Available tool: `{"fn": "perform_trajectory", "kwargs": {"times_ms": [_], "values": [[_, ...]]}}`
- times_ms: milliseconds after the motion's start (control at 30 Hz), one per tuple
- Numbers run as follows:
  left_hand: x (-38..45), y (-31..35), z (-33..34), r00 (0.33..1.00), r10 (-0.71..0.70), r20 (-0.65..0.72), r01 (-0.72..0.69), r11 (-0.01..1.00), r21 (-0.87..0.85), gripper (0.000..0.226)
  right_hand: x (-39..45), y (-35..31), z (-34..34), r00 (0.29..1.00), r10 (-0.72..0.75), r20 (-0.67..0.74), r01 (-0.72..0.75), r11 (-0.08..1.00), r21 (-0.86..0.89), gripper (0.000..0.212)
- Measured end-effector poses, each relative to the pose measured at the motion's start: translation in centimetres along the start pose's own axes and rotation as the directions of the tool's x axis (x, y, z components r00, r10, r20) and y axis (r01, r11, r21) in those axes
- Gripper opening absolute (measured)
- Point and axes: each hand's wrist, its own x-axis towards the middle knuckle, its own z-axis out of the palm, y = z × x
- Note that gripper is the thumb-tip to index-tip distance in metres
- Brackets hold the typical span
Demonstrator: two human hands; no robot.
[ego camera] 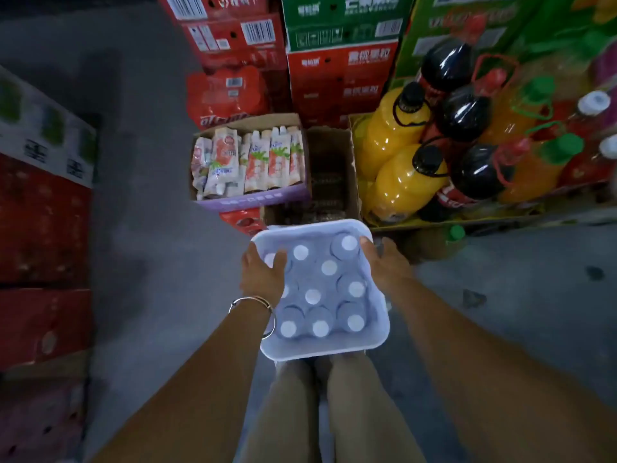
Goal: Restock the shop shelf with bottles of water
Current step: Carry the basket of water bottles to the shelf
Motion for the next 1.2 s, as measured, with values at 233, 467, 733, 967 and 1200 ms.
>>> {"fn": "perform_trajectory", "kwargs": {"times_ms": [233,467,733,967,1200], "values": [[0.7,-5.2,3.0,0.966,-0.252,-0.057,0.249,0.967,-0.054,0.073,3.2,5.5,4.6,0.996,0.087,-0.024,-0.084,0.993,0.088,0.066],[2.3,-7.5,3.4,0.950,-0.293,-0.105,0.288,0.955,-0.064,0.056,4.8,6.8,5.5,0.997,0.078,-0.029,-0.076,0.995,0.059,0.072],[4.1,-8.8,3.4,0.923,-0.382,-0.043,0.378,0.922,-0.079,0.067,5.6,7.4,5.0,0.995,0.086,-0.044,-0.080,0.988,0.130,0.076],[3.8,-8.2,3.3,0.908,-0.414,-0.063,0.414,0.910,-0.008,0.074,5.9,7.5,5.2,0.990,0.123,-0.070,-0.107,0.974,0.202,0.077],[1.1,-5.9,0.2,0.895,-0.440,-0.075,0.436,0.898,-0.060,0.072,3.6,4.5,3.2,0.992,0.122,-0.041,-0.114,0.982,0.150,0.072]]}}
